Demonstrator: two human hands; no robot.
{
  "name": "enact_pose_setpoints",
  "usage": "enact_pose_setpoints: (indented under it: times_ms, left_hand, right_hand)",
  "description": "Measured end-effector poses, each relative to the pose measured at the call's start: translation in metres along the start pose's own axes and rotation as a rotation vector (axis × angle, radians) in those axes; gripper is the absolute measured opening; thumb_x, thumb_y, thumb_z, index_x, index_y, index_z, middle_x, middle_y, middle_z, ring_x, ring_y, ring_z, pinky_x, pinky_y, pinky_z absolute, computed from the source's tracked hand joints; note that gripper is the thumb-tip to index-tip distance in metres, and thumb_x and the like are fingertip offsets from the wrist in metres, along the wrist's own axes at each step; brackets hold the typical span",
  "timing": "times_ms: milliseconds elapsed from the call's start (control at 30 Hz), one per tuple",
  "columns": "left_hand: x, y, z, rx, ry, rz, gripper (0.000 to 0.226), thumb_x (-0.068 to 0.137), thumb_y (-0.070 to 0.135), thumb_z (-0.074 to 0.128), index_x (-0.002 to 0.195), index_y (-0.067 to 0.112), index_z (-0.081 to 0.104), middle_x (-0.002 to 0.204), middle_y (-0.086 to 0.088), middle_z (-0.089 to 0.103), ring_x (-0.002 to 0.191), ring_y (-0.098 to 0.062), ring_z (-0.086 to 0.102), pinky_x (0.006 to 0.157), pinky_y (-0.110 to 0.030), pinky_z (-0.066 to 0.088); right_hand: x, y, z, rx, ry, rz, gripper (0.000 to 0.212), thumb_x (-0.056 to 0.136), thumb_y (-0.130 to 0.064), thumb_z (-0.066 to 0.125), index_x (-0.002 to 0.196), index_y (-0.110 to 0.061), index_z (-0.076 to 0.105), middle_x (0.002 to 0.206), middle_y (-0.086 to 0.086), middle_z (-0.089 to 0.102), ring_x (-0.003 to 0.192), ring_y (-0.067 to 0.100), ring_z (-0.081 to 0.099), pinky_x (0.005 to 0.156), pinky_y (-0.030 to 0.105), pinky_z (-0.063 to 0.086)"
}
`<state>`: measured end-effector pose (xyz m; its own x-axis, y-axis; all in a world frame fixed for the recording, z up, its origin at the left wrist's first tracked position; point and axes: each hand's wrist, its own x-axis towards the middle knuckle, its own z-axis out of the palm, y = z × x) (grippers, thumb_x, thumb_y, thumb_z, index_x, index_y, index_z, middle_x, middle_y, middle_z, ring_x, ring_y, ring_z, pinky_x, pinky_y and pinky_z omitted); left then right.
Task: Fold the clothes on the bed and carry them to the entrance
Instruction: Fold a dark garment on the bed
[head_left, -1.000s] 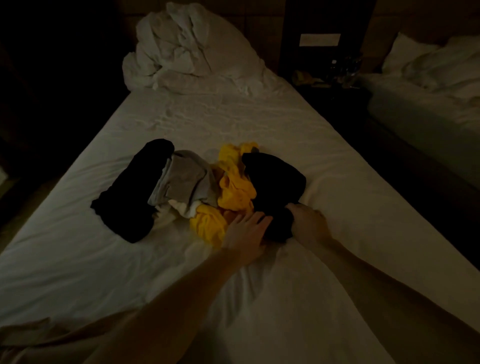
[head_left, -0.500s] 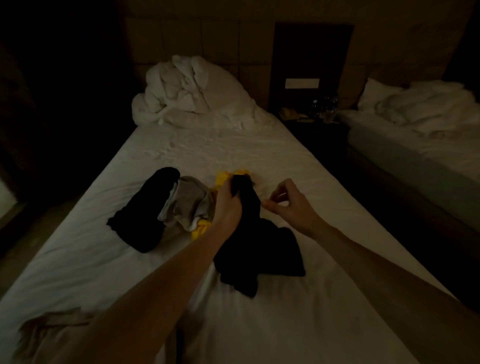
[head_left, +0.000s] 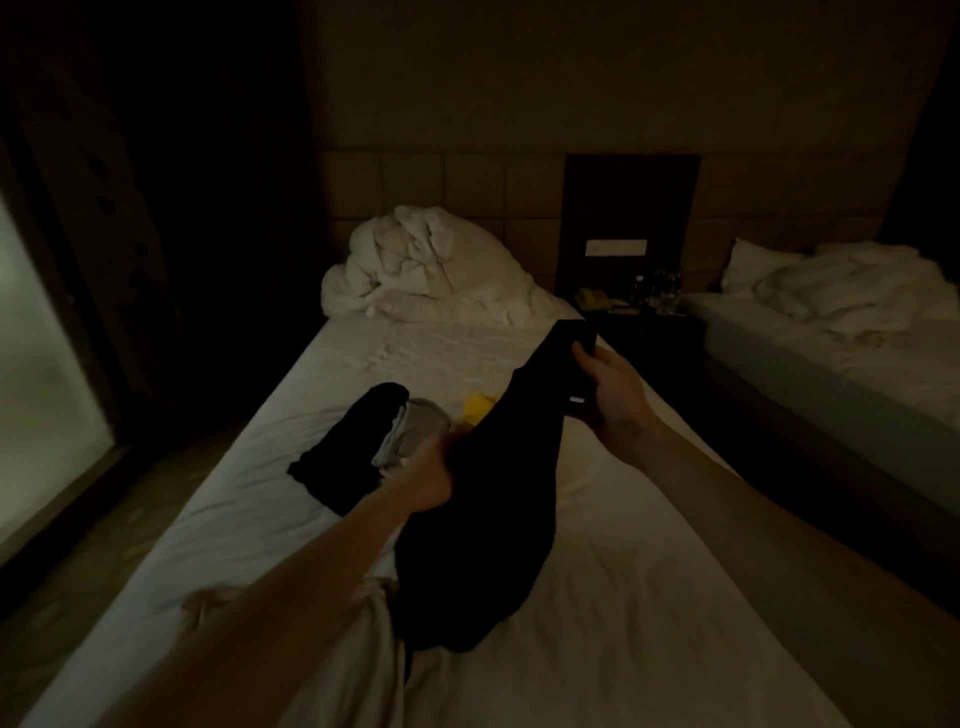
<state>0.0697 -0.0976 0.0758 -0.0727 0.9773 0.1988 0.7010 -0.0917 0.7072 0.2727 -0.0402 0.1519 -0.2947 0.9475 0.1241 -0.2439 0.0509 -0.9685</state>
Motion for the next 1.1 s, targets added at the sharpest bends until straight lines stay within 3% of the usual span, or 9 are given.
enact_pose_setpoints:
  times_ms: [200,300,467,600,700,800,900,1033,1100]
  left_hand:
    - [-0.022,-0.027,-0.037,-0.476,-0.185,-0.080,0.018,0.100,0.009,0.049,0.109,0.004,0.063,0.075,-0.008,0.053,0.064,-0.018,0.053,0.064,-0.025,0.041]
    - [-0.024,-0.012,-0.060,-0.725,-0.230,-0.140,0.018,0.094,0.020,0.058,0.107,0.024,0.070,0.088,-0.002,0.072,0.074,-0.018,0.069,0.064,-0.023,0.054]
    - [-0.018,-0.006,-0.101,0.229,-0.271,0.191,0.050,0.079,0.034,0.079,0.122,0.026,0.053,0.111,0.013,0.059,0.100,0.002,0.058,0.083,-0.016,0.045]
    - [-0.018,-0.001,-0.121,0.161,-0.011,0.256,0.007,0.087,0.015,0.070,0.090,0.021,0.068,0.082,0.007,0.066,0.076,-0.001,0.062,0.072,-0.023,0.044]
    - [-0.021,0.006,-0.129,0.108,0.162,0.217,0.009,0.090,0.007,0.063,0.085,0.008,0.070,0.069,0.000,0.063,0.060,-0.001,0.057,0.063,-0.027,0.043]
    - [-0.023,0.015,-0.136,0.034,0.276,0.141,0.019,0.092,0.011,0.060,0.074,0.007,0.064,0.060,0.002,0.055,0.050,-0.001,0.049,0.054,-0.023,0.038]
    - [-0.024,0.026,-0.142,-0.031,0.345,0.096,0.029,0.093,0.014,0.060,0.065,0.019,0.057,0.054,0.006,0.051,0.046,-0.002,0.046,0.050,-0.024,0.035]
    - [-0.029,0.052,-0.149,-0.007,0.474,0.105,0.028,0.098,0.017,0.052,0.070,0.013,0.057,0.057,0.007,0.054,0.053,-0.009,0.049,0.053,-0.028,0.037]
    - [-0.033,0.067,-0.153,0.001,0.547,0.110,0.022,0.099,0.016,0.046,0.083,0.008,0.059,0.074,-0.004,0.061,0.066,-0.017,0.056,0.063,-0.036,0.044]
  right_hand:
    - [-0.011,-0.010,-0.014,0.068,0.019,0.116,0.031,0.099,-0.042,0.046,0.095,-0.016,0.061,0.073,-0.001,0.064,0.065,0.014,0.064,0.062,0.028,0.046]
    - [-0.021,-0.014,-0.016,-0.227,-0.092,0.207,0.048,0.080,-0.053,0.066,0.103,-0.011,0.069,0.089,0.004,0.073,0.080,0.021,0.072,0.070,0.031,0.053]
    - [-0.024,-0.021,-0.026,-0.367,-0.088,0.147,0.039,0.086,-0.004,0.070,0.119,-0.020,0.055,0.100,-0.001,0.065,0.085,0.015,0.065,0.070,0.028,0.052]
    - [-0.026,-0.031,-0.035,-0.434,-0.142,-0.010,0.032,0.089,0.001,0.064,0.098,-0.029,0.060,0.101,0.000,0.065,0.089,0.016,0.064,0.080,0.030,0.051]
    - [-0.022,-0.039,-0.042,-0.563,-0.126,-0.098,0.017,0.089,0.001,0.065,0.095,-0.015,0.069,0.095,0.008,0.066,0.088,0.024,0.064,0.084,0.036,0.047]
    - [-0.025,-0.051,-0.042,-0.694,-0.098,-0.249,0.010,0.090,-0.007,0.066,0.095,-0.016,0.068,0.090,0.003,0.065,0.081,0.012,0.062,0.078,0.028,0.045]
    - [-0.035,-0.065,-0.038,-0.808,-0.114,-0.389,0.008,0.091,-0.018,0.066,0.092,-0.027,0.066,0.084,-0.007,0.063,0.070,-0.007,0.058,0.068,0.017,0.043]
    - [-0.049,-0.086,-0.033,-0.865,-0.227,-0.423,0.042,0.088,-0.039,0.059,0.105,-0.001,0.061,0.088,0.016,0.059,0.073,0.011,0.058,0.063,0.019,0.039]
    - [-0.053,-0.097,-0.035,-0.796,-0.294,-0.389,0.030,0.094,-0.026,0.058,0.111,-0.002,0.058,0.097,0.016,0.059,0.084,0.015,0.061,0.073,0.020,0.044]
